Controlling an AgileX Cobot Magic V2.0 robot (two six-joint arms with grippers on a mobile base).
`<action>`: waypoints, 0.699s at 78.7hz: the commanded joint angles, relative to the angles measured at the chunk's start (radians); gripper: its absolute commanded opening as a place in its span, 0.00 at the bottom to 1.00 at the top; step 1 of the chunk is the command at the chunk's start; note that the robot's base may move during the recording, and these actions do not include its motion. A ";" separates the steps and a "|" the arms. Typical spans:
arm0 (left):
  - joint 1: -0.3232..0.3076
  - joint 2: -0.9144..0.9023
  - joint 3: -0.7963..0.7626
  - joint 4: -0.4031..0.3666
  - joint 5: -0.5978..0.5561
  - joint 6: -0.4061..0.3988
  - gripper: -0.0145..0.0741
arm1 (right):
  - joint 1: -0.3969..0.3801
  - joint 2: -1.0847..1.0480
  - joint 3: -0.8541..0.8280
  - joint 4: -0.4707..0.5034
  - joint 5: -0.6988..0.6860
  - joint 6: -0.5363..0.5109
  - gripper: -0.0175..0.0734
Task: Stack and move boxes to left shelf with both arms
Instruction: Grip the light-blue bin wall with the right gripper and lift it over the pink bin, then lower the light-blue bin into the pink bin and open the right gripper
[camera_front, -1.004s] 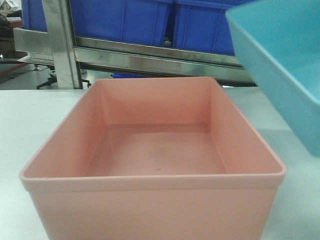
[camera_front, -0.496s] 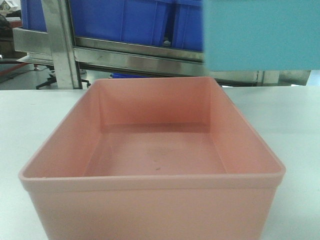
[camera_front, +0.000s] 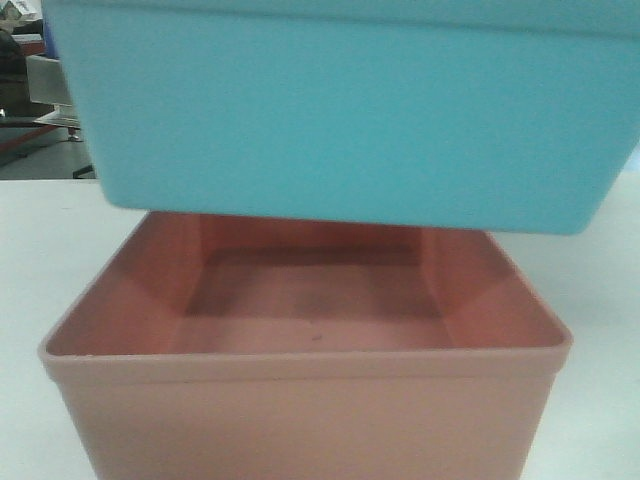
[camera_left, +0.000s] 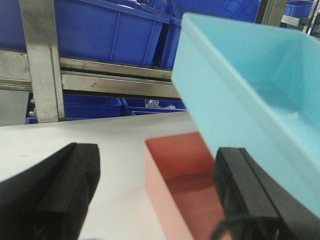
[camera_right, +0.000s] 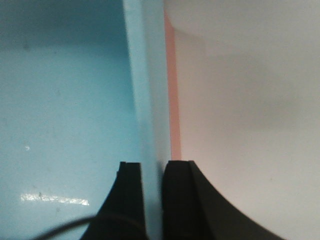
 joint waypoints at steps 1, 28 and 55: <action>0.002 0.002 -0.028 -0.007 -0.073 0.002 0.60 | 0.032 -0.034 -0.025 0.026 -0.088 0.022 0.25; 0.002 0.002 -0.028 -0.007 -0.073 0.002 0.60 | 0.065 0.006 0.051 0.014 -0.133 0.026 0.25; 0.002 0.002 -0.028 -0.007 -0.073 0.002 0.60 | 0.065 0.007 0.157 0.012 -0.215 0.015 0.25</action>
